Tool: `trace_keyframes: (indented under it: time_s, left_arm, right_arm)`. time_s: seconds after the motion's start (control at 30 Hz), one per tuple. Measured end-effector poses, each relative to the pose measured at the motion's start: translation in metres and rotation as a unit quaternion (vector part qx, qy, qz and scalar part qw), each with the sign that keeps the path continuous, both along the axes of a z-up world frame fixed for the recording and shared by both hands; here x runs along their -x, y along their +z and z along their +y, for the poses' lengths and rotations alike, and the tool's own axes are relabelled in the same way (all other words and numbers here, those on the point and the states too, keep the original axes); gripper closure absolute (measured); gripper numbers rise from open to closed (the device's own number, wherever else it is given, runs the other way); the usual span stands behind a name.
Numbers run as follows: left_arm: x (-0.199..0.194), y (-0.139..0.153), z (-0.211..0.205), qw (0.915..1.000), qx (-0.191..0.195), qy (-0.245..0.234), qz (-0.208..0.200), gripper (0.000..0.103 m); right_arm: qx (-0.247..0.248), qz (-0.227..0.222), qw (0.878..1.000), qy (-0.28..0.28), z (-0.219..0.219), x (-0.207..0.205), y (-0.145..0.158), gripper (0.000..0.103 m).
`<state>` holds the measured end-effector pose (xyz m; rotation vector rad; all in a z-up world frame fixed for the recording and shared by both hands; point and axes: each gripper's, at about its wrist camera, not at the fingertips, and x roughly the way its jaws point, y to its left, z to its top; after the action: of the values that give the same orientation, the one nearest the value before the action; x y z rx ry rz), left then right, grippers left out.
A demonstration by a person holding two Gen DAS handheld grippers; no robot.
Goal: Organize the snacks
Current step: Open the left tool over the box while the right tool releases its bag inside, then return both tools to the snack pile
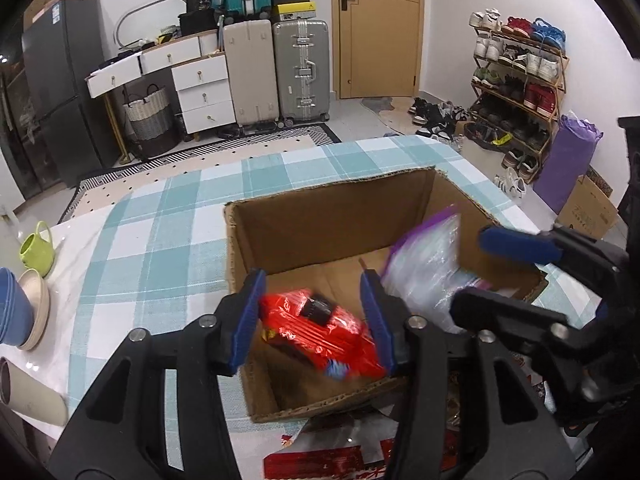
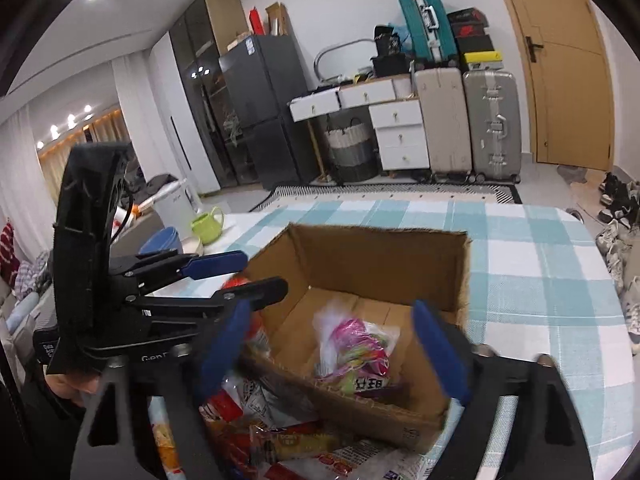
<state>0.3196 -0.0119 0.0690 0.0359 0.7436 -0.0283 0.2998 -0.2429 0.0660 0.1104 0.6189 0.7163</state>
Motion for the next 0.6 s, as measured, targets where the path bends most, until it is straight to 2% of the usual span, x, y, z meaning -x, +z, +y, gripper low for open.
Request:
trace_keyframes:
  time_s: [0.07, 0.1, 0.13, 0.2, 0.37, 0.6]
  left_arm:
    - [0.007, 0.007, 0.005, 0.9999, 0.010, 0.003, -0.011, 0.036]
    - [0.011, 0.010, 0.007, 0.9998, 0.013, 0.005, -0.017, 0.019]
    - [0.017, 0.015, 0.010, 0.9993, 0.017, 0.010, -0.031, 0.010]
    - [0.028, 0.024, 0.013, 0.9985, 0.019, 0.014, -0.050, 0.000]
    - [0.056, 0.038, 0.020, 0.9977, 0.023, 0.018, -0.060, 0.001]
    - [0.105, 0.034, 0.026, 0.9970, 0.028, 0.027, -0.067, 0.001]
  right_arm:
    - [-0.016, -0.002, 1.000, -0.006, -0.010, 0.008, 0.005, 0.002]
    - [-0.016, -0.004, 1.000, -0.012, -0.014, 0.011, 0.007, 0.001]
    - [-0.012, -0.007, 1.000, -0.023, -0.018, 0.015, 0.009, 0.001]
    - [-0.008, -0.012, 0.999, -0.040, -0.026, 0.023, 0.012, 0.001]
    - [-0.005, -0.009, 0.999, -0.046, -0.040, 0.046, 0.014, 0.001]
    - [0.020, -0.022, 0.998, -0.059, -0.054, 0.085, -0.001, 0.001]
